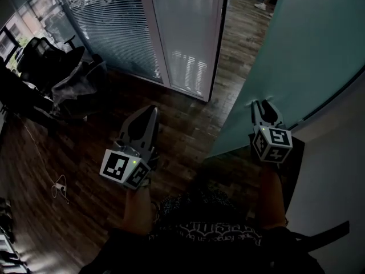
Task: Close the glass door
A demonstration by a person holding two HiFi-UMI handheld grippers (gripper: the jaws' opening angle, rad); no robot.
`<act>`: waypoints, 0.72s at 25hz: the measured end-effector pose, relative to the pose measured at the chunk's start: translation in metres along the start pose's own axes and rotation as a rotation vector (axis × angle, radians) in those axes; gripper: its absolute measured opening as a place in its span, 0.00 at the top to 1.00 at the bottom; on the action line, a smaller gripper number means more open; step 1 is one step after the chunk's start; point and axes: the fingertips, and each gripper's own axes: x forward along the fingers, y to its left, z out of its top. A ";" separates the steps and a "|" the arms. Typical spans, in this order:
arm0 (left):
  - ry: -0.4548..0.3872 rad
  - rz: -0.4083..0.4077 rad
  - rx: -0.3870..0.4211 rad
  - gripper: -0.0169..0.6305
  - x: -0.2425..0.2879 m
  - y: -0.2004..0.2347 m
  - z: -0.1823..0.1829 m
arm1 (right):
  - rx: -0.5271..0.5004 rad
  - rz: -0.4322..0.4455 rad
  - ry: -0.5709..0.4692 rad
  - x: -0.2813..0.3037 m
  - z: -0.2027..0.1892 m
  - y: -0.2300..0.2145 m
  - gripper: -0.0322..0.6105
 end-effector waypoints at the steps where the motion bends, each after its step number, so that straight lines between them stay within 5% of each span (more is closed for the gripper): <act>1: 0.001 0.004 0.001 0.97 0.004 0.003 0.000 | -0.001 0.002 0.003 0.004 0.002 0.001 0.78; 18: -0.006 0.032 0.015 0.97 0.103 0.033 0.004 | -0.004 0.022 -0.003 0.086 0.020 -0.001 0.78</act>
